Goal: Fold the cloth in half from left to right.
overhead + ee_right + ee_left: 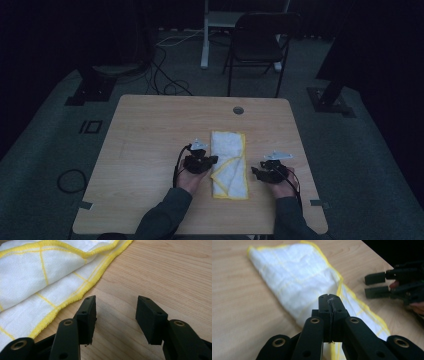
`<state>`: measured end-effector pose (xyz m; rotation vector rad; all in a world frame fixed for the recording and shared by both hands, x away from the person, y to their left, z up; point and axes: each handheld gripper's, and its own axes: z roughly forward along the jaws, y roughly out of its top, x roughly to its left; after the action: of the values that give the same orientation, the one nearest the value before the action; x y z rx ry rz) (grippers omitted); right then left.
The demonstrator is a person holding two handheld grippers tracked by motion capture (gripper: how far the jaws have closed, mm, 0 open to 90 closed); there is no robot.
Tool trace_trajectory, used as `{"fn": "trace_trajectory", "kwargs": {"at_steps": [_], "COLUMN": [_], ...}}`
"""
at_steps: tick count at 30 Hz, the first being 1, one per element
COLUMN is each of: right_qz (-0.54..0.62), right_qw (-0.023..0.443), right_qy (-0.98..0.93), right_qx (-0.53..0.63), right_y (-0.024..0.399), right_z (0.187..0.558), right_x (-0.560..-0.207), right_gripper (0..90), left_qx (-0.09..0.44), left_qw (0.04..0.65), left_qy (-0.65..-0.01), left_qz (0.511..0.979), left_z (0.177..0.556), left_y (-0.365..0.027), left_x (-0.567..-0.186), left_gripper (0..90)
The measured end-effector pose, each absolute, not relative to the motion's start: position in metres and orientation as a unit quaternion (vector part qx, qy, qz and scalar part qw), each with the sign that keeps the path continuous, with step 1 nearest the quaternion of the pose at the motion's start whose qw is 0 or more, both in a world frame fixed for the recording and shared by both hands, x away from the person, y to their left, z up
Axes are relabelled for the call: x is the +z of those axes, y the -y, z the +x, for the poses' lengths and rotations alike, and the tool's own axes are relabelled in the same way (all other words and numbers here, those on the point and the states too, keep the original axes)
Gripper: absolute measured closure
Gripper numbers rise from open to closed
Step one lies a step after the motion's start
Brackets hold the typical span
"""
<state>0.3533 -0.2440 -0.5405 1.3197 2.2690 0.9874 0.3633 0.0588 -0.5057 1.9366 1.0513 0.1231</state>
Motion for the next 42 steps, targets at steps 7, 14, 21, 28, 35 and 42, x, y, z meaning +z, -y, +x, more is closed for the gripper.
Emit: {"fn": "trace_trajectory", "kwargs": {"at_steps": [7,14,21,28,35,42], "right_qz": [0.463,0.464,0.464,0.464,0.465,0.466], "right_qw": [0.170,0.170,0.170,0.170,0.171,0.171], "right_qy": [-0.797,-0.797,-0.797,-0.796,-0.796,-0.796], "right_qx": [0.348,0.349,0.349,0.349,0.349,0.348], "right_y": [0.244,0.244,0.244,0.244,0.244,0.244], "right_z": [0.353,0.353,0.353,0.353,0.353,0.353], "right_x": [-0.541,-0.541,-0.541,-0.541,-0.541,-0.541], "right_gripper": [50.9,50.9,50.9,50.9,50.9,50.9], "left_qx": [0.041,0.035,0.031,0.027,0.020,0.013], "left_qw": [0.453,0.443,0.434,0.435,0.453,0.465], "left_qy": [-0.431,-0.434,-0.434,-0.425,-0.404,-0.374], "left_qz": [0.779,0.783,0.789,0.794,0.795,0.802], "left_z": [0.346,0.336,0.329,0.326,0.320,0.315], "left_y": [-0.070,-0.072,-0.069,-0.064,-0.058,-0.043], "left_x": [-0.515,-0.524,-0.531,-0.527,-0.518,-0.508], "left_gripper": [79.6,67.5,65.5,88.0,88.6,88.6]}}
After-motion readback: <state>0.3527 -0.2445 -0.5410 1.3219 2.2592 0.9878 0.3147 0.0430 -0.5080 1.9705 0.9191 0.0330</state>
